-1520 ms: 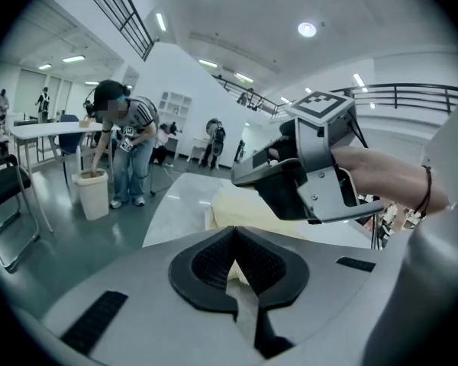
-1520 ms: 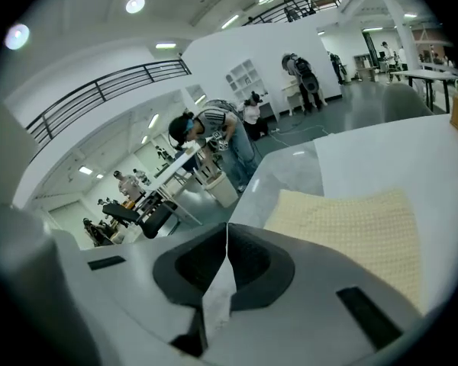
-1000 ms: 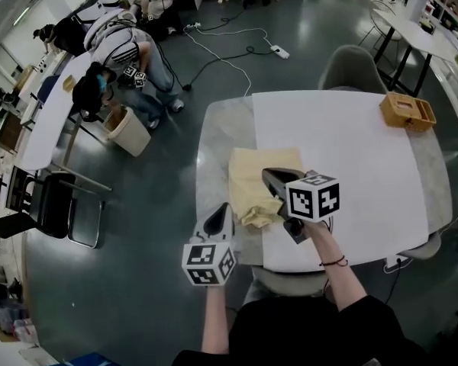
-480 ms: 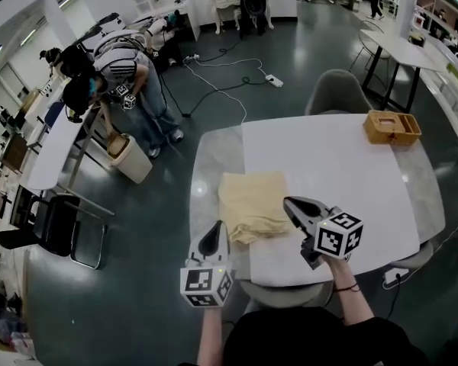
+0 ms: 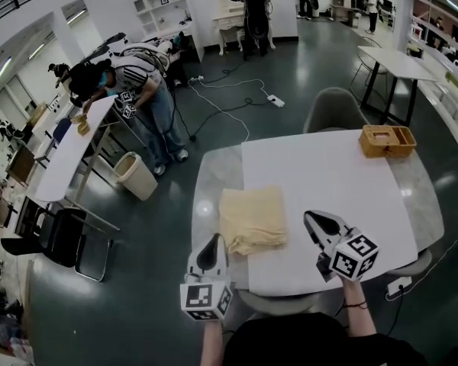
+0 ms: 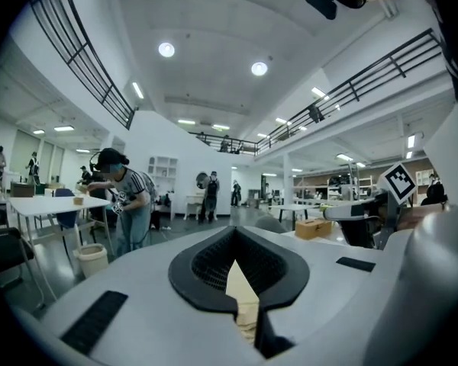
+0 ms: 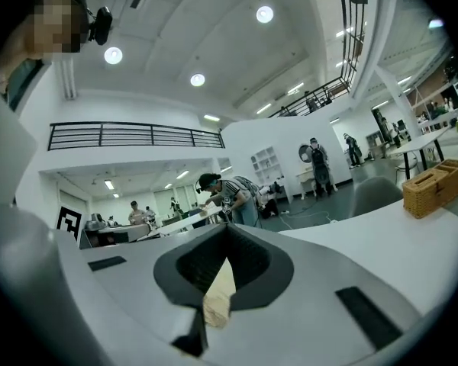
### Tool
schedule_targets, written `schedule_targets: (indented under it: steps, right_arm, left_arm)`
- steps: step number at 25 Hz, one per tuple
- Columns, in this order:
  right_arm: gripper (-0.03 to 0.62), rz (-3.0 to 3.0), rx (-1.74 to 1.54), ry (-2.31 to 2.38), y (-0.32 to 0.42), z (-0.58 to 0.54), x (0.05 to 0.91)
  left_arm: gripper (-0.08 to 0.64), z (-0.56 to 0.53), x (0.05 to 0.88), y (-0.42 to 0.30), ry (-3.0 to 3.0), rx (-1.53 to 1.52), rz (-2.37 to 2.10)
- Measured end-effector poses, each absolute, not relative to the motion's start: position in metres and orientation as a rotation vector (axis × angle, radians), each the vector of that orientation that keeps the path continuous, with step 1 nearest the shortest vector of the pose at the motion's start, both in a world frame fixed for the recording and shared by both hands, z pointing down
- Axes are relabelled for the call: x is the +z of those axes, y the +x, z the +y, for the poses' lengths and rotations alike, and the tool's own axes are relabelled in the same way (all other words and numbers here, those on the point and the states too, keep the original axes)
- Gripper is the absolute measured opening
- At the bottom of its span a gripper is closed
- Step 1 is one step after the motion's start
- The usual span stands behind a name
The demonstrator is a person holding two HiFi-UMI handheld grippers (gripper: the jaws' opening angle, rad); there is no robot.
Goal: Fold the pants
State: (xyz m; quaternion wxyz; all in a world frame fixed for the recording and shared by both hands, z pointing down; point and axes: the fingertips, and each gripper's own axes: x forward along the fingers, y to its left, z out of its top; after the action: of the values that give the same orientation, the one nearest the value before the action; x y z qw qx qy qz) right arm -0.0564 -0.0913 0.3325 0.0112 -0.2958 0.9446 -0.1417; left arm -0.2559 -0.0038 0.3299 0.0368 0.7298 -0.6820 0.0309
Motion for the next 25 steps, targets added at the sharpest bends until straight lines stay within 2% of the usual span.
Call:
schedule_targets:
  steps: [12,25]
  right_arm:
    - [0.014,2.834,-0.317,-1.003,-0.024,-0.088,0.304]
    - [0.014,2.838,-0.261,-1.025,-0.021,-0.087,0.301]
  left_arm:
    - [0.014,0.009,0.309,-0.252,2.296,0.111,-2.165]
    - [0.014,0.017,0.313,-0.256,2.265,0.118,-2.19]
